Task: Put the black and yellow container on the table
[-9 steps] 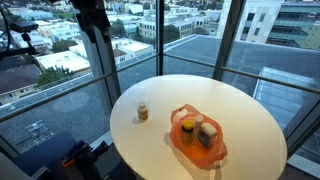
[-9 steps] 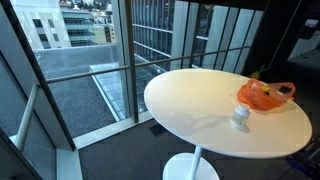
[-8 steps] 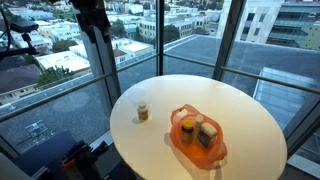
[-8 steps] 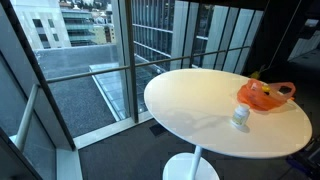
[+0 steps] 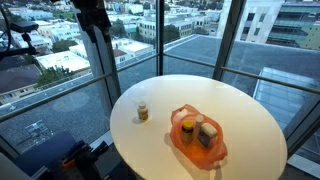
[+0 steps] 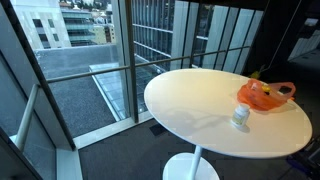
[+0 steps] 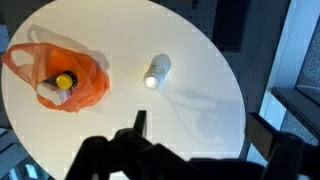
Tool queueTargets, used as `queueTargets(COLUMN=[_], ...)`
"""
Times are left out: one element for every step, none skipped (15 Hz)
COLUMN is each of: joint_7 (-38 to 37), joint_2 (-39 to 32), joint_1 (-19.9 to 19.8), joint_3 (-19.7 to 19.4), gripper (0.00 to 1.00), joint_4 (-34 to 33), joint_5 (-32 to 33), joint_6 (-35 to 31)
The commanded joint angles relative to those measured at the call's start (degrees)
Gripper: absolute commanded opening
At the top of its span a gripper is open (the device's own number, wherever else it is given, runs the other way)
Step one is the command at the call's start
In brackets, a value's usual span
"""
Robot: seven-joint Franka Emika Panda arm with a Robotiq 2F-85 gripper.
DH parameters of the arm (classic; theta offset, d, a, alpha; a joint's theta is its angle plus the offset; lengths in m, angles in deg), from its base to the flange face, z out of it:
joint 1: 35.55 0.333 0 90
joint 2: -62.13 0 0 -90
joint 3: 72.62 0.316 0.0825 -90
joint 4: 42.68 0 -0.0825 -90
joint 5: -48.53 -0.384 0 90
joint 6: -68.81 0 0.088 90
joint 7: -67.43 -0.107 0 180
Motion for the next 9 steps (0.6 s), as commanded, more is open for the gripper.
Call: queueTargets(joint_7=[-1.64,-1.9,-2.02,-2.1,-2.11,-2.13,-2.21,-2.29,-2.36], joint_2=[-2.24,-2.78,-3.31,-3.78,-4.28,-4.91,-5.5,-6.11,-6.77], joint_1=[-0.04,-0.35,-0.72,-1.1,-1.54,-2.2,-2.86,-3.47,-4.26], joint_3=[-1.57,-1.96,-2.55,-3.11,-3.69,-4.46,-5.21,-5.98,-6.84], gripper=[1.0,1.0,1.0,1.0,1.0,1.0,1.0,1.0,1.0], joint_4=[-3.5,-4.19,-4.76,-5.25,-5.64,-6.08,-6.44,-6.6,-6.67], joint_5=[1.33,1.49,1.55,1.64,1.79,2.05,2.5,2.89,3.41], joint_6=[0.62,0.52,0.46,0.34,0.2,0.08,-0.11,-0.45,-0.89])
